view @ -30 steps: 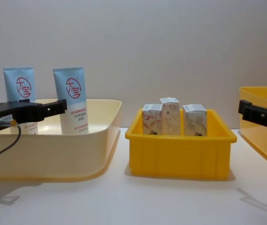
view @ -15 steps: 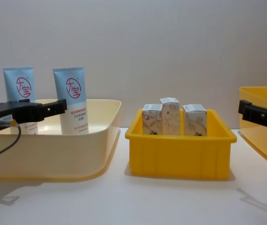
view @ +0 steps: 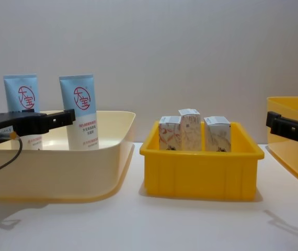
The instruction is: Bimanual collaborative sorting of washing and personal care products
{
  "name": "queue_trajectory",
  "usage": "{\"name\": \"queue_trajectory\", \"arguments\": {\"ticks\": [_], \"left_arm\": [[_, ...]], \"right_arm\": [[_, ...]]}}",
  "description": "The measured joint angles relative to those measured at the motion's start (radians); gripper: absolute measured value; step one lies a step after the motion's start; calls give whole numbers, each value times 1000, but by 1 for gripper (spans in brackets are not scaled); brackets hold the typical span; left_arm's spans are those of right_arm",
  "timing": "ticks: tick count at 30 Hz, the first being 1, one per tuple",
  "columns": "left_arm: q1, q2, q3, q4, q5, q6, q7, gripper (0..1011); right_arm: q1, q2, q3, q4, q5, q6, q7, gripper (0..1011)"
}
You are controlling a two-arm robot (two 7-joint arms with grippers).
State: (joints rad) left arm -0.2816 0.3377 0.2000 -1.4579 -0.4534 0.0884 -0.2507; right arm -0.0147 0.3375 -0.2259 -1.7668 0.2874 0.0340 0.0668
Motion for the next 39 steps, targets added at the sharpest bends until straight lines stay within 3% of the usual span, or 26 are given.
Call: {"name": "queue_trajectory", "arguments": {"ticks": [23, 39], "left_arm": [[-33, 6, 20, 32, -23, 0, -54, 1002], [-106, -36, 47, 126, -8, -1, -56, 1002]], "right_arm": [[0, 0, 0, 0, 0, 0, 0, 1001], [0, 0, 0, 0, 0, 0, 0, 1001]]}}
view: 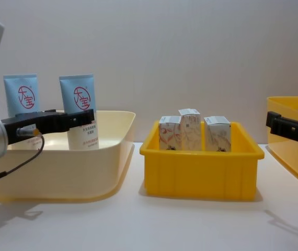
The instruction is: Bimanual collaborative sorting of washing and personal care products
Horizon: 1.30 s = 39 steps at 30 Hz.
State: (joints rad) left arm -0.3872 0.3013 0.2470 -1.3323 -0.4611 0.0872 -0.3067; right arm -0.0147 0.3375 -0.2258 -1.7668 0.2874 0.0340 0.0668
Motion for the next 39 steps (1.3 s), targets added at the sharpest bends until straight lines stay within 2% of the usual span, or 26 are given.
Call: {"name": "queue_trajectory", "arguments": {"ticks": [16, 28, 34, 37, 39], "left_arm": [[-74, -50, 17, 102, 22, -2, 4, 1002], [-105, -73, 23, 150, 32, 0, -4, 1002], [-111, -77, 24, 160, 34, 1, -6, 895], [-114, -79, 24, 165, 35, 1, -7, 768], [-115, -80, 24, 166, 36, 1, -7, 730]], "right_arm": [[0, 0, 0, 0, 0, 0, 0, 1001], [0, 0, 0, 0, 0, 0, 0, 1001], [0, 0, 0, 0, 0, 0, 0, 1001], [0, 0, 0, 0, 0, 0, 0, 1001], [0, 0, 0, 0, 0, 0, 0, 1001]]}}
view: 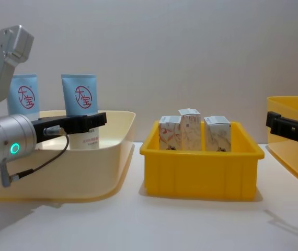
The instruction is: Bimanual collaborative sorting of washing and personal care products
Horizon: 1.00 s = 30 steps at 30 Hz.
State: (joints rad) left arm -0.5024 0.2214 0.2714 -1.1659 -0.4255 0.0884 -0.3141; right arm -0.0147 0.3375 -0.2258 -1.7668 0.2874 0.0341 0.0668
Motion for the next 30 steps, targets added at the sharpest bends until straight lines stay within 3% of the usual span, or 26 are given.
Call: {"name": "queue_trajectory", "arguments": {"ticks": [11, 30], "left_arm": [[-5, -3, 1, 7, 1, 1, -1, 401], [-1, -1, -4, -4, -1, -4, -8, 304]], "right_arm": [[0, 0, 0, 0, 0, 0, 0, 1001], [0, 0, 0, 0, 0, 0, 0, 1001]]}}
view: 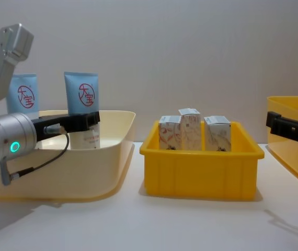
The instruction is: Bimanual collaborative sorting of washing and personal care products
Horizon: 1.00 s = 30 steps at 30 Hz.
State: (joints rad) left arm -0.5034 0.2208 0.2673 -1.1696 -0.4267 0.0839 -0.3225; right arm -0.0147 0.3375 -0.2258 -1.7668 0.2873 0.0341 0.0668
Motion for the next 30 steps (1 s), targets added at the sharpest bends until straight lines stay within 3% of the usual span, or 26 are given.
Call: {"name": "queue_trajectory", "arguments": {"ticks": [17, 30], "left_arm": [[4, 45, -21, -104, -36, -6, -41, 304], [-8, 79, -11, -169, -90, 2, -145, 303]], "right_arm": [[0, 0, 0, 0, 0, 0, 0, 1001], [0, 0, 0, 0, 0, 0, 0, 1001]]}}
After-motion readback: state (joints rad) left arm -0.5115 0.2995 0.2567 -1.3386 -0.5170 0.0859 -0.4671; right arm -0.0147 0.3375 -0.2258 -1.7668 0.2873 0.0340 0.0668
